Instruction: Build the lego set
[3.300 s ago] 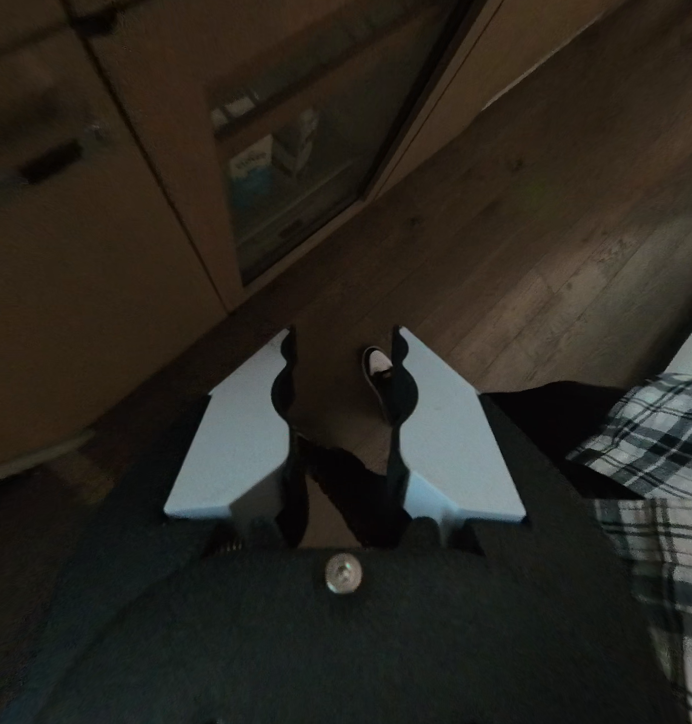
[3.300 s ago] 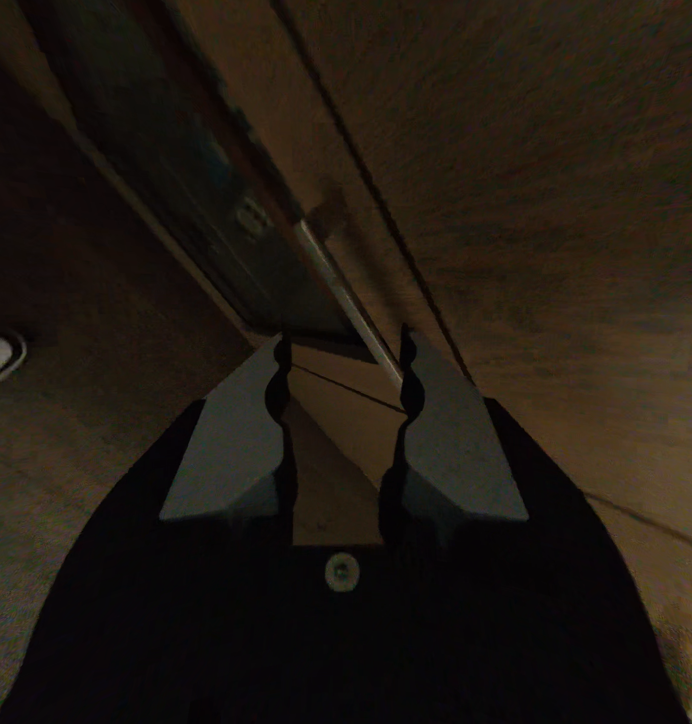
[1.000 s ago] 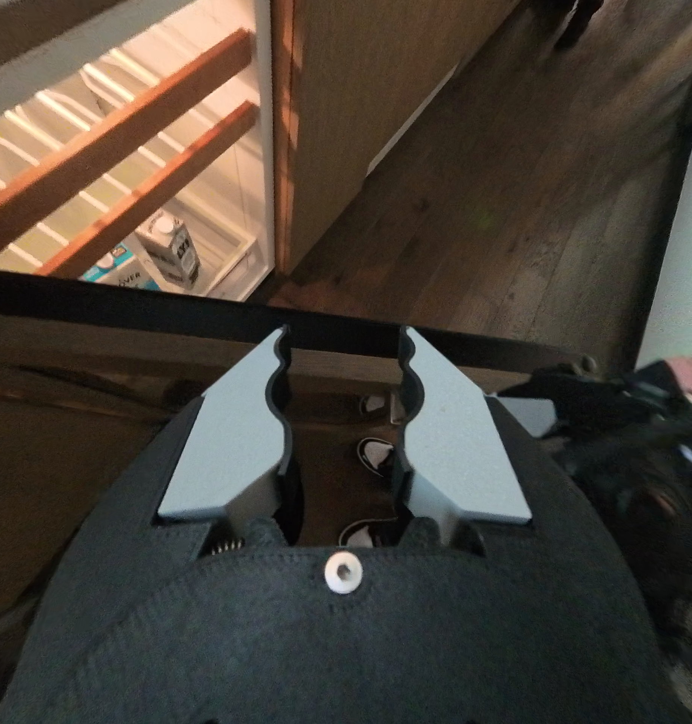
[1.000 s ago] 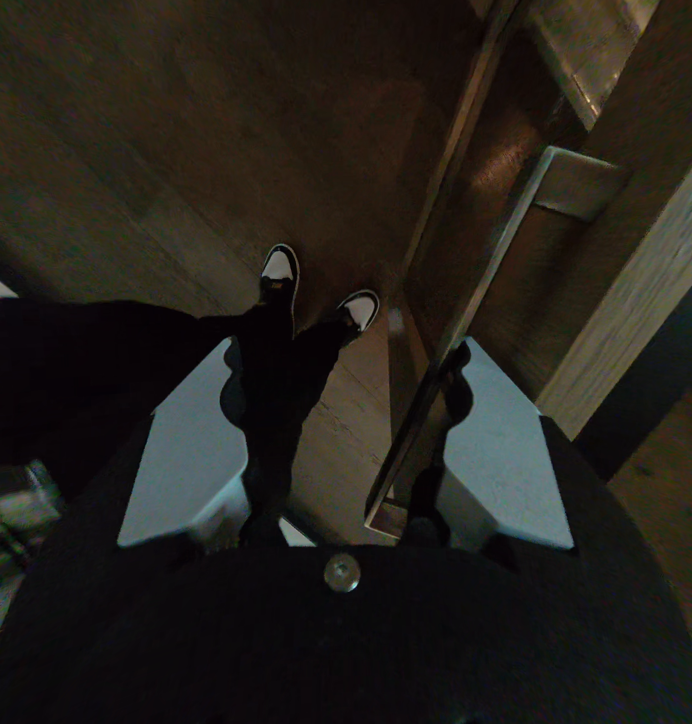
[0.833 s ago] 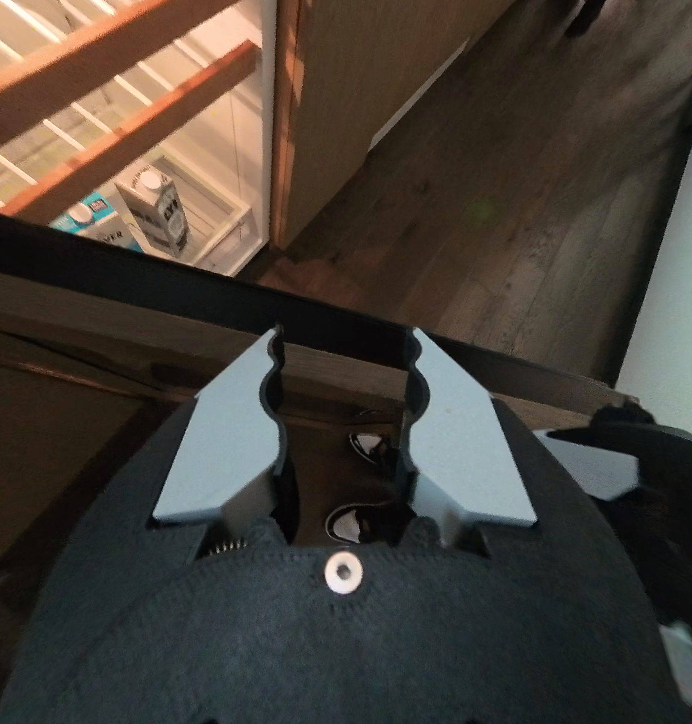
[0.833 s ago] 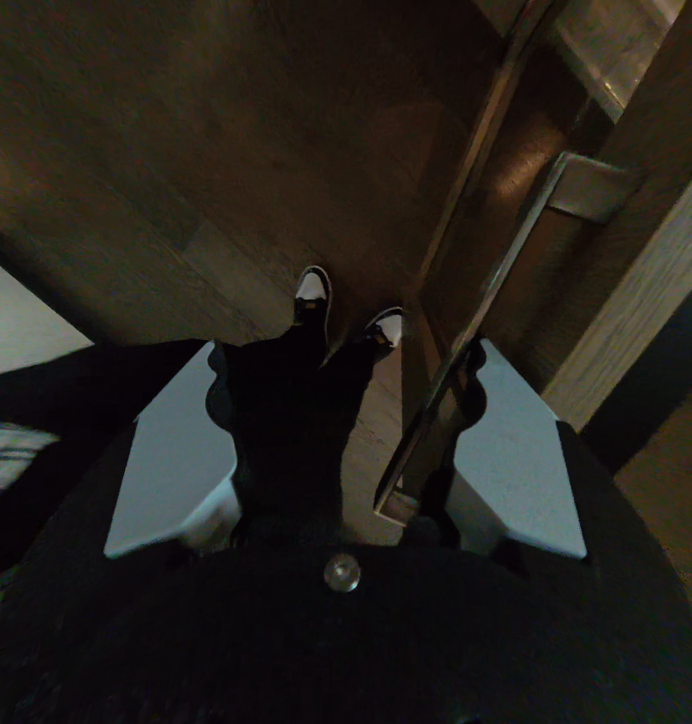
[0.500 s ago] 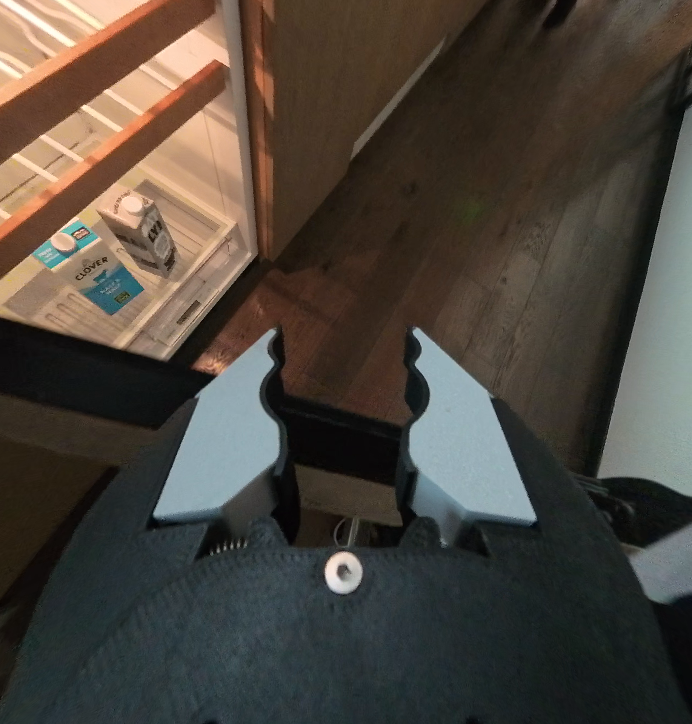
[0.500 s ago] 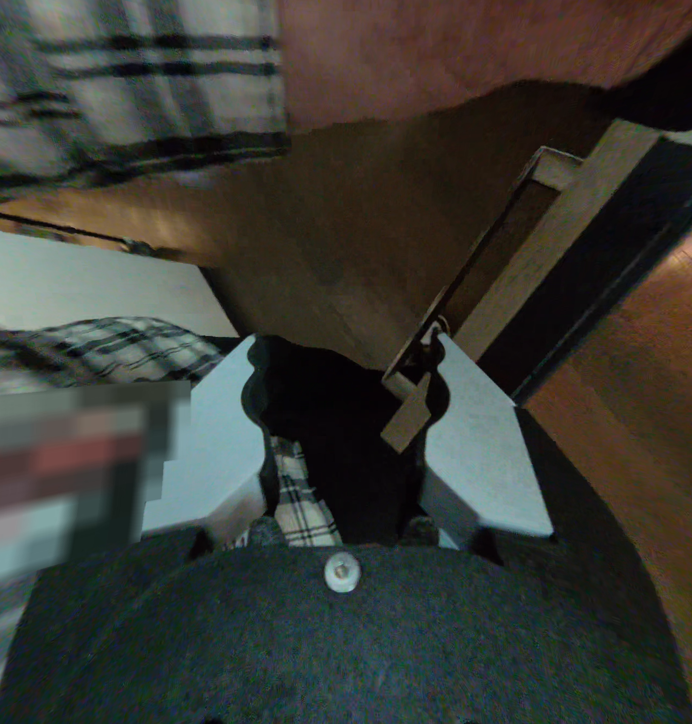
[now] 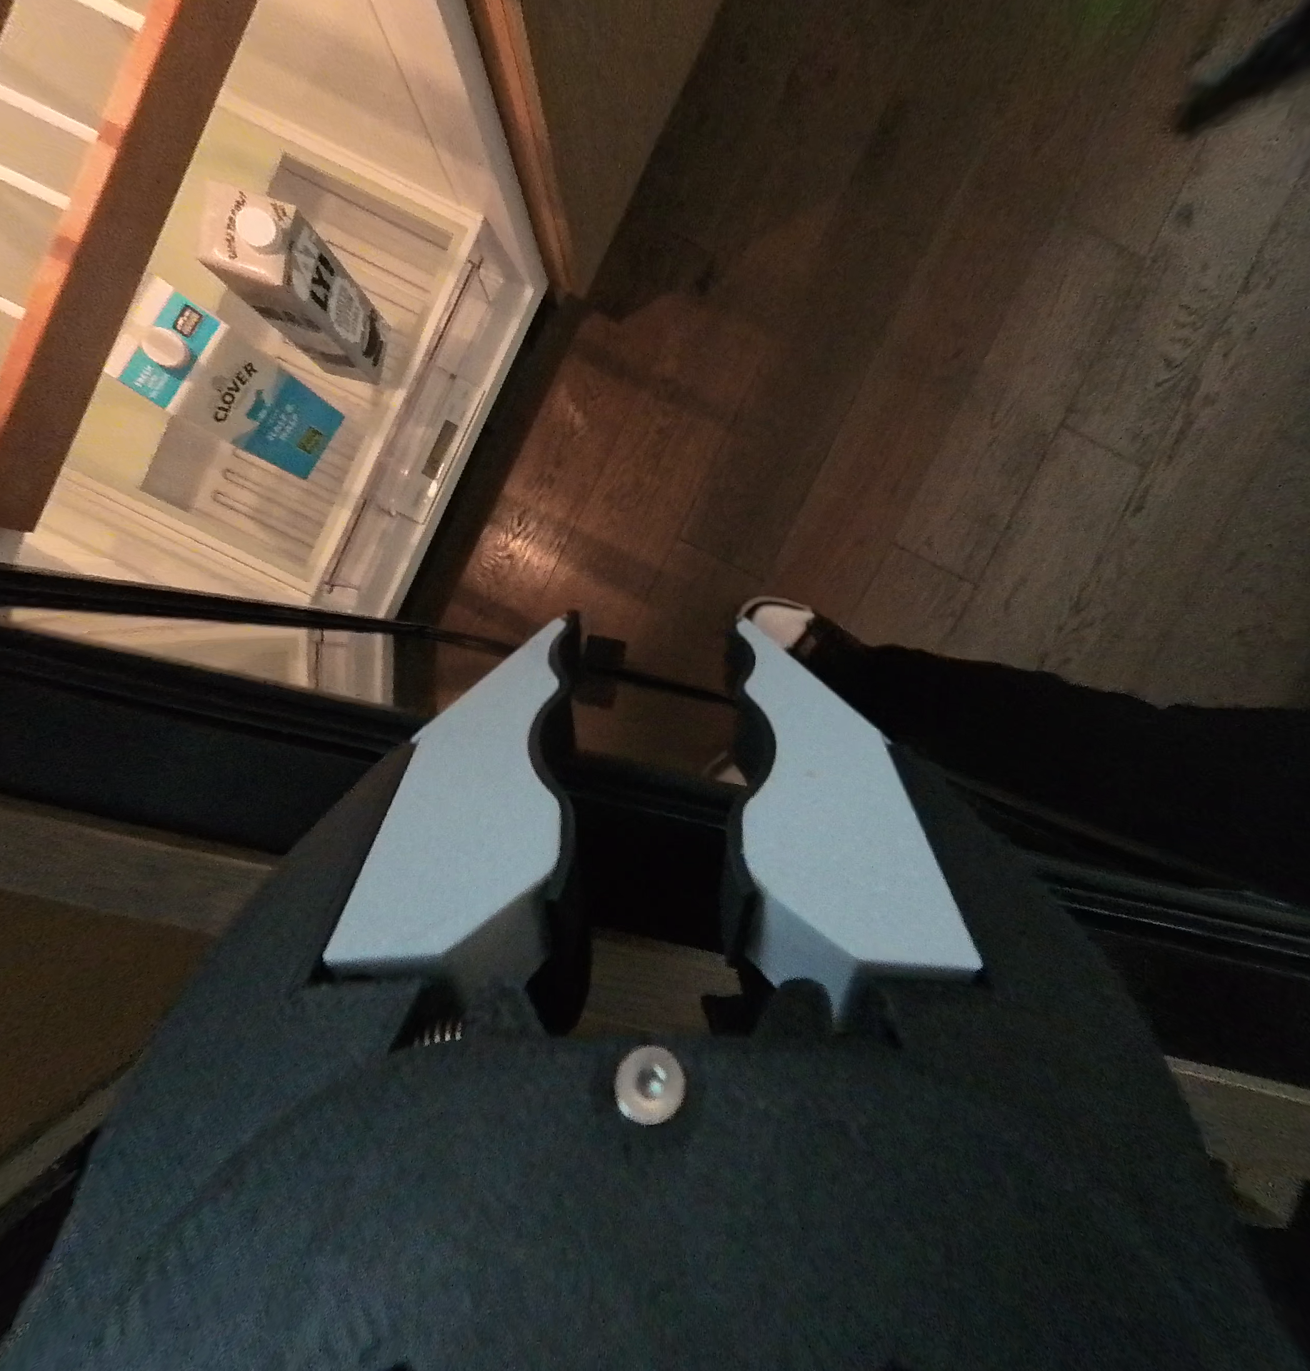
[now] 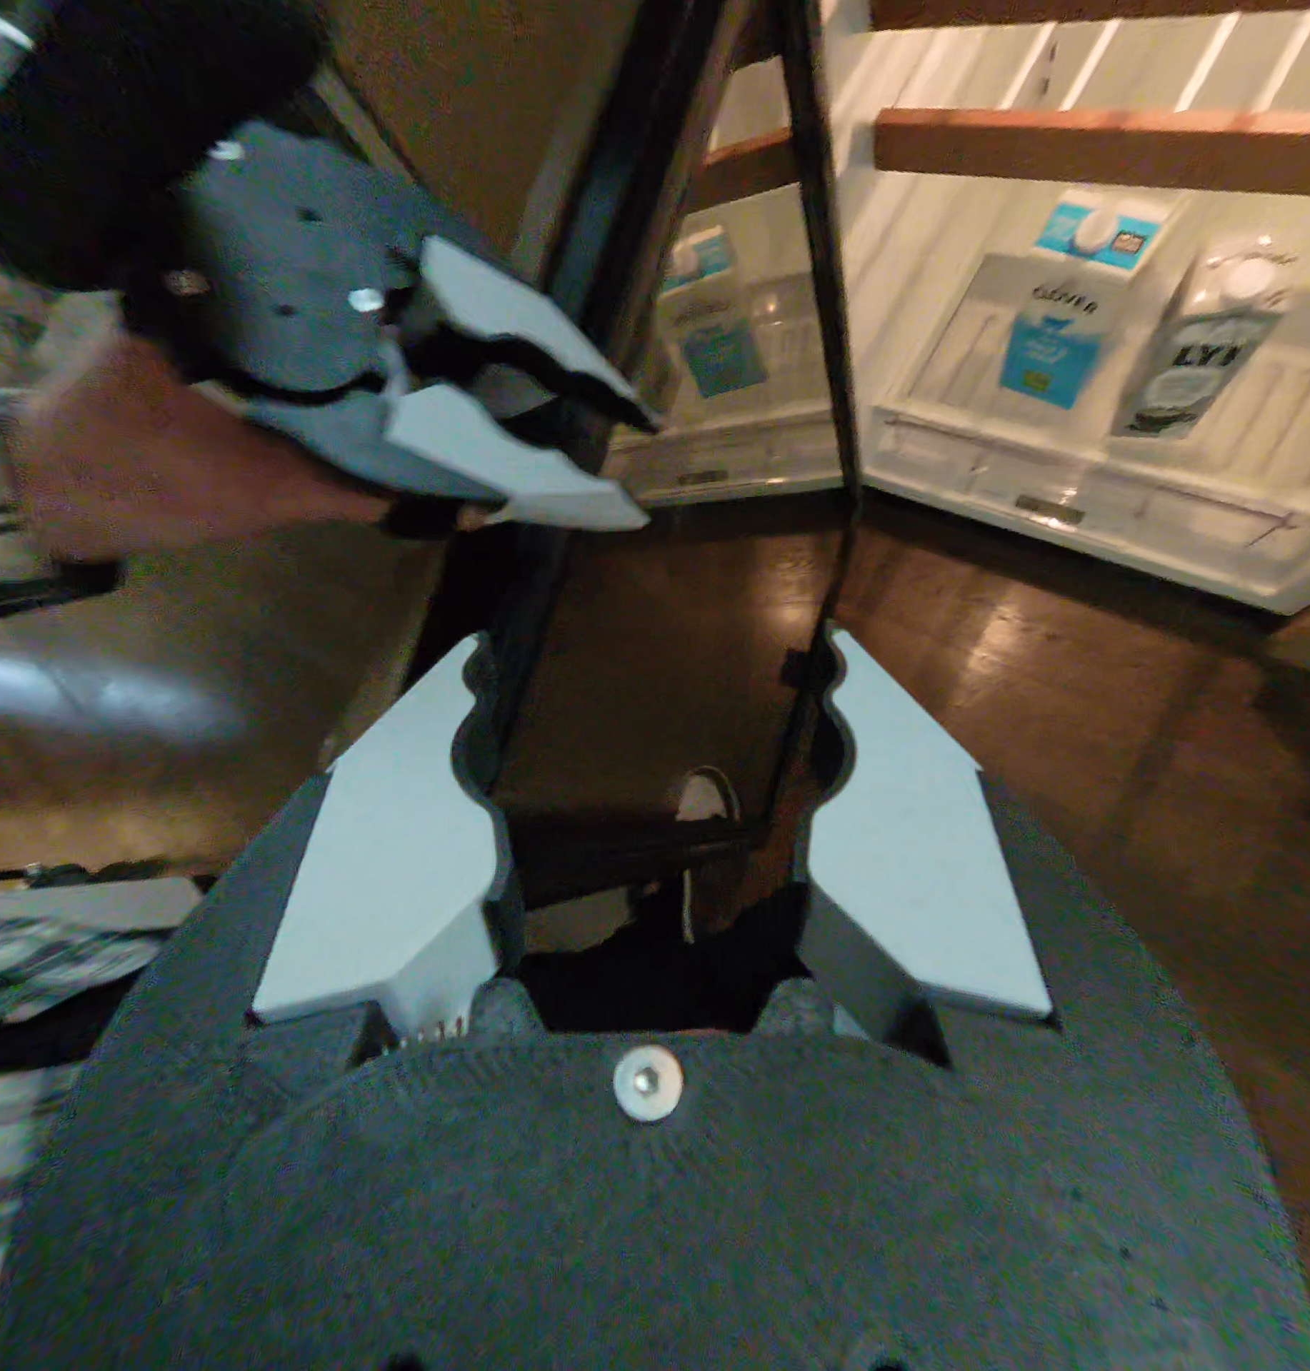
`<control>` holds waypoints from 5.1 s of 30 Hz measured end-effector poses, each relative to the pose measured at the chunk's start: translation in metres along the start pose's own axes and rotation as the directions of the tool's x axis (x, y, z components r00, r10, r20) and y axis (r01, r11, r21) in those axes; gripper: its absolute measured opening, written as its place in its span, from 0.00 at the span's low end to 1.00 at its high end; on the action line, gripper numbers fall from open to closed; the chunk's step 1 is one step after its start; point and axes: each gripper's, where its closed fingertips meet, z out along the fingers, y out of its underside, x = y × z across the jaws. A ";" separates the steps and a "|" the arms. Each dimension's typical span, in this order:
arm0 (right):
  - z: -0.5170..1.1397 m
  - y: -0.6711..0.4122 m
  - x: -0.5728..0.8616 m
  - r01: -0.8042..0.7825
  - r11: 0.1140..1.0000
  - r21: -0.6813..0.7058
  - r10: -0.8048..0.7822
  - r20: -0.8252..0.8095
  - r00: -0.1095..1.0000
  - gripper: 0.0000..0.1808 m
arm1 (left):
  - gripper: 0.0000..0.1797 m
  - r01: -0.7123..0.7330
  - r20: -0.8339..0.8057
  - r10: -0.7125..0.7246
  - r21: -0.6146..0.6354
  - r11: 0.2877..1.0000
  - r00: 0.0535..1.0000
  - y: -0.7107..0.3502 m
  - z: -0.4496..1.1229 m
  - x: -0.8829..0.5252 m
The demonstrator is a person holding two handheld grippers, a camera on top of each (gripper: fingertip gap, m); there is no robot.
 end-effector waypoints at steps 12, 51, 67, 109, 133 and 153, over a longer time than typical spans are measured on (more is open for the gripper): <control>0.195 -0.023 0.207 0.024 0.998 0.064 -0.015 -0.129 0.992 0.57 | 0.15 0.057 0.034 -0.054 -0.097 0.994 0.998 0.022 -0.006 -0.008; 0.532 -0.078 0.548 0.009 0.989 0.147 0.054 -0.419 0.906 0.57 | 0.12 0.193 0.192 -0.200 0.054 0.980 0.961 0.038 -0.024 -0.037; 0.510 -0.052 0.536 -0.037 0.993 0.109 0.067 -0.291 0.954 0.52 | 0.15 0.184 0.191 -0.180 -0.008 0.983 0.965 0.040 -0.020 -0.033; 0.353 -0.002 0.419 -0.023 1.000 0.006 0.023 -0.211 0.977 0.55 | 0.31 0.174 0.153 -0.172 0.004 0.985 0.973 0.026 -0.013 -0.046; -0.014 -0.258 0.023 0.491 0.868 0.070 -0.474 0.415 0.777 0.55 | 0.85 0.090 -0.225 0.022 0.475 0.875 0.974 -0.190 -0.127 -0.120; -0.060 -0.340 -0.040 0.752 0.654 0.085 -0.583 0.690 0.430 0.55 | 0.62 0.233 -0.416 0.141 0.723 0.650 0.898 -0.285 -0.186 -0.083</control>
